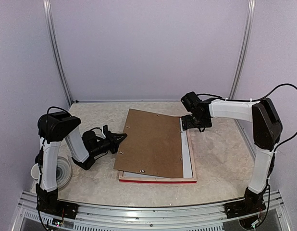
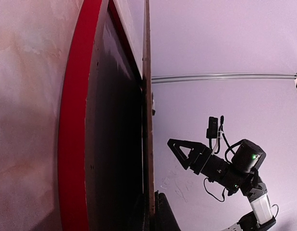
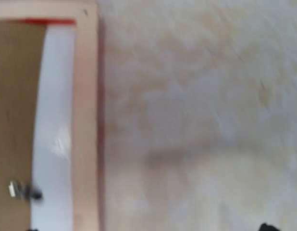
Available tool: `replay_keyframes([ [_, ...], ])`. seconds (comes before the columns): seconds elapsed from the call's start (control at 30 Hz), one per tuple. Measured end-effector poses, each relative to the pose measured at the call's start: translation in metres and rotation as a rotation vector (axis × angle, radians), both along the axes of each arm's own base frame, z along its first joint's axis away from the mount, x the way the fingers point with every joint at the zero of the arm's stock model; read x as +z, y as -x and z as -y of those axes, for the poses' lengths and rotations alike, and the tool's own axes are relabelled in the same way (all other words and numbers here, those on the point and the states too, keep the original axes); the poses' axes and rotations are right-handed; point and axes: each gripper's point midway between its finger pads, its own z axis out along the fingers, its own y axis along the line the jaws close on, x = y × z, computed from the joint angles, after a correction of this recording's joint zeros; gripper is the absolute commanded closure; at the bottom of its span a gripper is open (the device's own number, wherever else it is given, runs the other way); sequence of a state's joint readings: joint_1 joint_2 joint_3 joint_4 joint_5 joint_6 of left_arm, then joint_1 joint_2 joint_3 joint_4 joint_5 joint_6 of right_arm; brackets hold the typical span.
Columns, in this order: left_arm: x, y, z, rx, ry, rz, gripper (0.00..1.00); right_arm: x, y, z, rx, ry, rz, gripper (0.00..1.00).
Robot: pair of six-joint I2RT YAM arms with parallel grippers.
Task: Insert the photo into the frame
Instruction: Place the backboard on the frame body.
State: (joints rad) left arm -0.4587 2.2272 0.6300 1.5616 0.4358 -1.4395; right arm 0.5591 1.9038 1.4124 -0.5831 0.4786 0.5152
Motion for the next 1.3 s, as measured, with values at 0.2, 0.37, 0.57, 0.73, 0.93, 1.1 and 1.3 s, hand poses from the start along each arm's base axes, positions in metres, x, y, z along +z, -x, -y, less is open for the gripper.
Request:
replay_keyframes([
  [0.2, -0.004, 0.001, 0.000, -0.001, -0.003, -0.009, 1.00, -0.017, -0.035, -0.016, 0.008, 0.028, 0.003, 0.01],
  [0.37, -0.005, 0.000, -0.001, 0.000, -0.002, -0.013, 1.00, -0.041, -0.046, -0.020, 0.013, 0.050, -0.027, 0.01],
  [0.57, -0.005, 0.001, -0.001, -0.002, -0.002, -0.014, 1.00, -0.055, -0.046, -0.014, 0.011, 0.058, -0.060, 0.01],
  [0.73, -0.006, 0.000, -0.001, -0.002, 0.000, -0.017, 0.97, -0.059, -0.047, -0.018, 0.035, 0.037, -0.062, 0.01],
  [0.93, -0.009, 0.001, -0.001, -0.001, -0.001, -0.027, 0.96, -0.061, -0.046, -0.021, 0.074, -0.003, -0.059, 0.01],
  [1.1, -0.009, 0.001, -0.001, -0.001, 0.001, -0.028, 0.93, -0.062, -0.040, -0.021, 0.097, -0.016, -0.062, 0.01],
  [1.3, -0.009, 0.001, -0.001, -0.001, 0.006, -0.034, 0.89, -0.061, -0.029, -0.023, 0.143, -0.029, -0.084, 0.01],
])
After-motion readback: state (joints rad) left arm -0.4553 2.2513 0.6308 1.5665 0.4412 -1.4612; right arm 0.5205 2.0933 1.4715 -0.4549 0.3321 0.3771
